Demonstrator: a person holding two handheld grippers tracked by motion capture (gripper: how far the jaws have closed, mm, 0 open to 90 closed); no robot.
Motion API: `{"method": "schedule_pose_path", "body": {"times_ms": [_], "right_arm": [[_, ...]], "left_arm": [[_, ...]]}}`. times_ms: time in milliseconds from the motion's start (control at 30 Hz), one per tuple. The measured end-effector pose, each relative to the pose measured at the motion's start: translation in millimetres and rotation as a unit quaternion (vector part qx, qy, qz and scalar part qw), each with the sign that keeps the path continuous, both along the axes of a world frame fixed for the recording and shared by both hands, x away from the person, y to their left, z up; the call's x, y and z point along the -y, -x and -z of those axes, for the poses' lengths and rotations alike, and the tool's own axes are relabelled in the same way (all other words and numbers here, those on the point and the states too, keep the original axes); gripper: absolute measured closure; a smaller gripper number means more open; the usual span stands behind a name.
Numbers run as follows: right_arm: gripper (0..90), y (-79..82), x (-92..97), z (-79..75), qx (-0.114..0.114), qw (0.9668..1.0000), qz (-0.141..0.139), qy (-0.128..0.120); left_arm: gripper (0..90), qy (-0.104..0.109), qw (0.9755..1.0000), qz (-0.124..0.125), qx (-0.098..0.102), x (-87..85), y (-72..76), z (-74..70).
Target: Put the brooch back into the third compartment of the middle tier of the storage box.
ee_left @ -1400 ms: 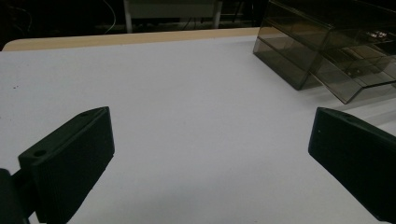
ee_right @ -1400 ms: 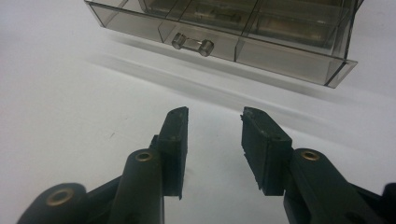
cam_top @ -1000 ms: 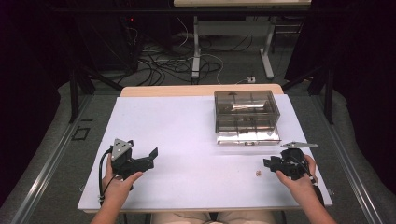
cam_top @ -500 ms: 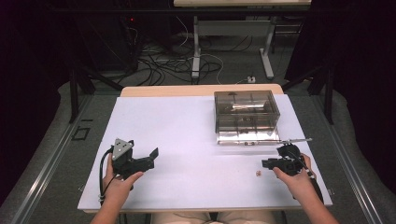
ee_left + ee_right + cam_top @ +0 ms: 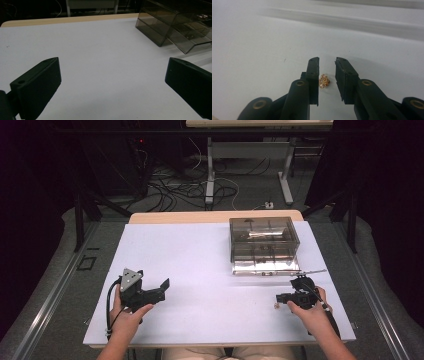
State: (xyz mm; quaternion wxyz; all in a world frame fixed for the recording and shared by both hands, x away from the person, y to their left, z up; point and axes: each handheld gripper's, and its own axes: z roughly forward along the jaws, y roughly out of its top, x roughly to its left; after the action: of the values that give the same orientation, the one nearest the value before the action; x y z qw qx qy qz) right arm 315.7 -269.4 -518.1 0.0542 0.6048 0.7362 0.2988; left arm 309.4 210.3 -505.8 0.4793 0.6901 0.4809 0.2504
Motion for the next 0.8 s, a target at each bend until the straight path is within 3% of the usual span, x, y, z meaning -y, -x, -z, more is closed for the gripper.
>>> {"method": "schedule_pose_path", "body": {"times_ms": [800], "right_arm": [[79.6, -3.7, -1.5, 11.9, -0.022, 0.9997, -0.006, -0.002]], "left_arm": [[0.5, -0.004, 1.0, 0.002, 0.0, -0.2, -0.3, 0.1]]}}
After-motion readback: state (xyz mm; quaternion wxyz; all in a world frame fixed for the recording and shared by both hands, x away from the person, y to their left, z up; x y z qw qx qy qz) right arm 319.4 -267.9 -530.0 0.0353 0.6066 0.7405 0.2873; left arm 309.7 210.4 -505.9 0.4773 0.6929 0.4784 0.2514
